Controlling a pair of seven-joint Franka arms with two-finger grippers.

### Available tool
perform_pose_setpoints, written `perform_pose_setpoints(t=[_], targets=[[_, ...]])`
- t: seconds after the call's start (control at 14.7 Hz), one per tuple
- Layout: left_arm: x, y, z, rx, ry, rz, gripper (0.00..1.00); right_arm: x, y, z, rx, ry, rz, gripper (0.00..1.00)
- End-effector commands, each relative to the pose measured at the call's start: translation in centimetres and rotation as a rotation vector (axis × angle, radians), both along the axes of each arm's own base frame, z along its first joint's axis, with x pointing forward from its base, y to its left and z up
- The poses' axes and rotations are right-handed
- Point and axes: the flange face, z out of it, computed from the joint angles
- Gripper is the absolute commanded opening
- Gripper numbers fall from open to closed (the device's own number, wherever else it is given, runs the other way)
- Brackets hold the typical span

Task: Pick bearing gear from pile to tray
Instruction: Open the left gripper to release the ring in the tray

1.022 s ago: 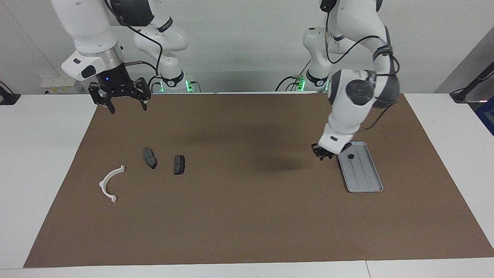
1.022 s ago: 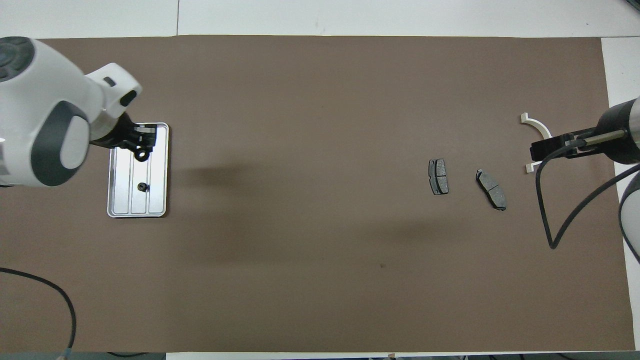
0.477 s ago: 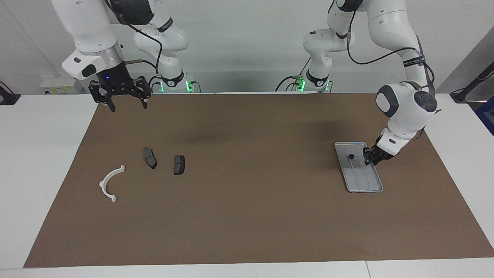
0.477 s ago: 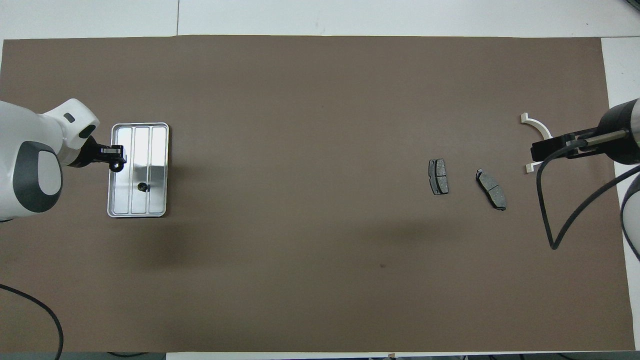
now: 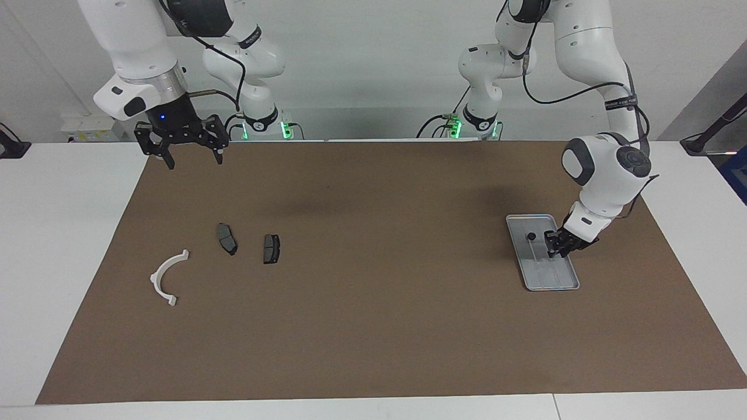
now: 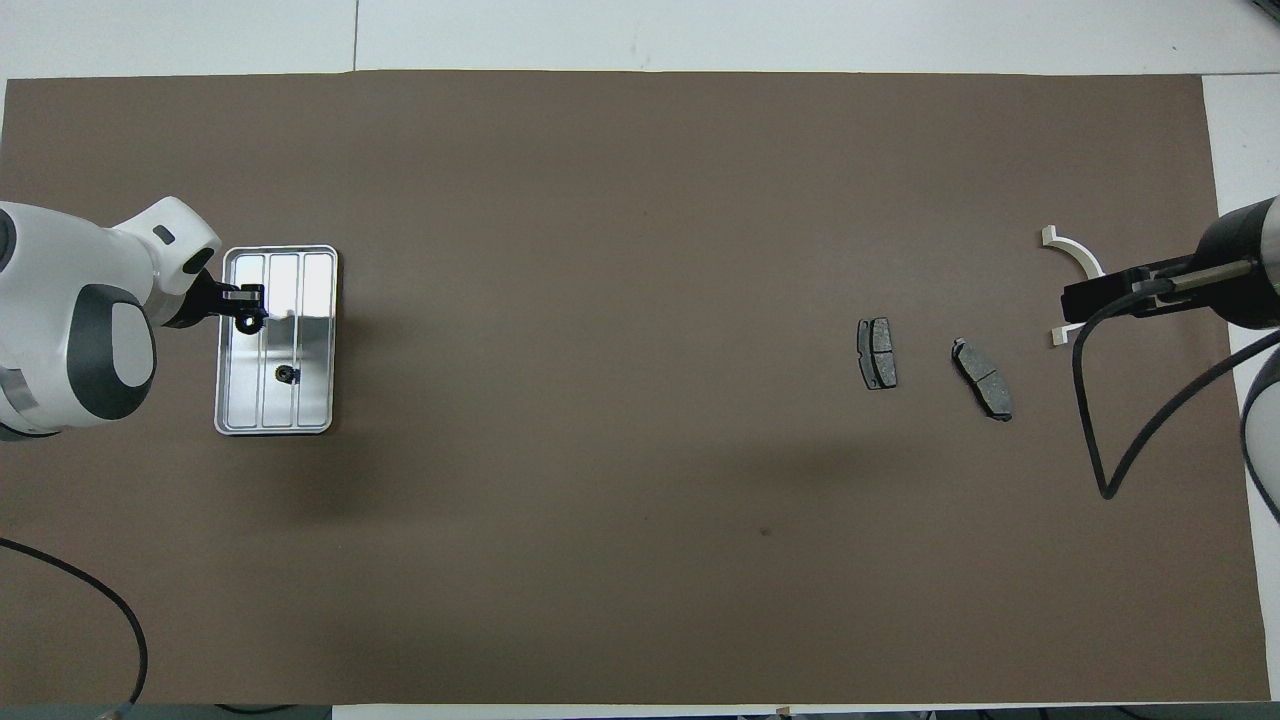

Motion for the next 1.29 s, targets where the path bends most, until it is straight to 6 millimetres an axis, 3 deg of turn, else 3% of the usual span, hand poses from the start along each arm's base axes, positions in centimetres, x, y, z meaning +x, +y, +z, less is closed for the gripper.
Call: perform_pose_setpoints(t=[0.0, 0.14, 0.89, 1.02, 1.23], targets=[[0.1, -0.9, -1.0, -0.009, -0.023, 0.029, 0.00, -0.4, 0.0, 0.4, 0.017, 0.008, 0.020, 1.00], [0.3, -1.9, -1.6, -0.010, -0.033, 0.036, 0.00, -0.4, 0.0, 0.4, 0.017, 0.008, 0.020, 1.00], [0.6, -2.4, -2.4, -0.011, -0.051, 0.056, 0.00, -0.4, 0.0, 0.4, 0.017, 0.006, 0.020, 1.00], [0.5, -3.5, -2.6, -0.013, -0.055, 0.048, 0.00, -0.4, 0.0, 0.4, 0.017, 0.006, 0.020, 1.00], [0.5, -3.6, -2.7, -0.011, -0.058, 0.044, 0.00, -0.4, -0.1, 0.4, 0.017, 0.006, 0.018, 1.00]])
